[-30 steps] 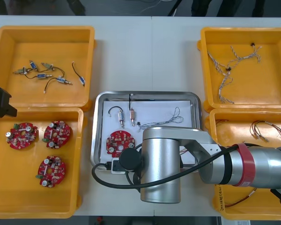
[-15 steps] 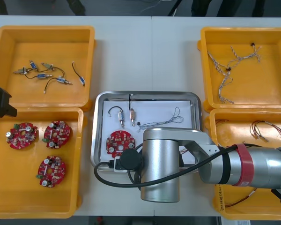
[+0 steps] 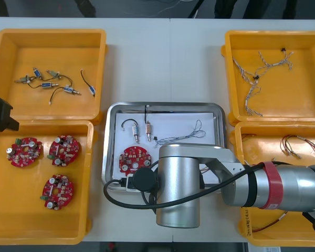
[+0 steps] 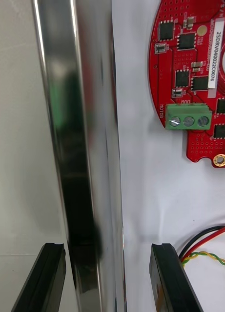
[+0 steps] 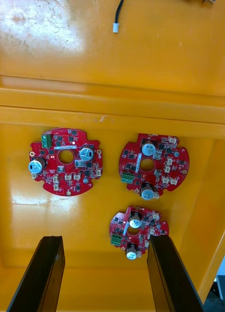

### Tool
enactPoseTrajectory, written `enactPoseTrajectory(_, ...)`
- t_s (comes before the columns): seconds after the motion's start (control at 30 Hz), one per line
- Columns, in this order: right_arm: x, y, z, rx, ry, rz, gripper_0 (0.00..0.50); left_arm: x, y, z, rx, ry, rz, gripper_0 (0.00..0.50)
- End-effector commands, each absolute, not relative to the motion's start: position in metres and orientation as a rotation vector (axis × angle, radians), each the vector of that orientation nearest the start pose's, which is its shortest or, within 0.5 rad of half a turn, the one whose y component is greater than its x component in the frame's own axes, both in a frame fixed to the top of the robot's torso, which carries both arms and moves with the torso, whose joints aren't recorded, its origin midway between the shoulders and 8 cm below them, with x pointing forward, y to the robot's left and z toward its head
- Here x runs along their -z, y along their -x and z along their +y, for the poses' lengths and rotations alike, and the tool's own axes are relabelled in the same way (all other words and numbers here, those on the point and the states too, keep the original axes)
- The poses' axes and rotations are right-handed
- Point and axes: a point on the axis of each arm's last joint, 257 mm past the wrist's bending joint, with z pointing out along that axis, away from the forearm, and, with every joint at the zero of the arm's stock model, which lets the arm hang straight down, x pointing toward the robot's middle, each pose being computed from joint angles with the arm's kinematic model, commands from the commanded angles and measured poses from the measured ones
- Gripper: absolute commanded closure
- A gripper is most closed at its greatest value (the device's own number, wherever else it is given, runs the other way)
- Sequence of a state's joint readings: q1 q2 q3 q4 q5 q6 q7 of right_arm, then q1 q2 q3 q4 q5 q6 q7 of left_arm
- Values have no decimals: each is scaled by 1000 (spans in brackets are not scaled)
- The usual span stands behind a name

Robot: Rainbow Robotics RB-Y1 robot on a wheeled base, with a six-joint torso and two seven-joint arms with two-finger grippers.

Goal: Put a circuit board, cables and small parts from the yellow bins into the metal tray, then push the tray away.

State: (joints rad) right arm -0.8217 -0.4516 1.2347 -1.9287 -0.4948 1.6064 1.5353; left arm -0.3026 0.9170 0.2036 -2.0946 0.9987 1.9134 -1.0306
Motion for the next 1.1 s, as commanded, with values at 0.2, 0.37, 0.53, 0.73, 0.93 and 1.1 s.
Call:
enactPoseTrajectory(0.2,321,-332,-3,357,1916,2013,70,125,-386,378,-43,91,2700,0)
enactPoseTrajectory(0.37,319,-330,-4,361,1919,2008,338,125,-386,378,-43,91,2700,0)
enactPoseTrajectory(0.53,318,-330,-3,362,1918,2002,428,125,-386,378,-43,91,2700,0)
enactPoseTrajectory(0.73,316,-334,-2,376,1909,1988,440,125,-386,378,-43,91,2700,0)
enactPoseTrajectory(0.93,313,-339,0,396,1900,1965,438,125,-386,378,-43,91,2700,0)
enactPoseTrajectory(1.1,309,-348,1,463,1912,1891,467,125,-386,378,-43,91,2700,0)
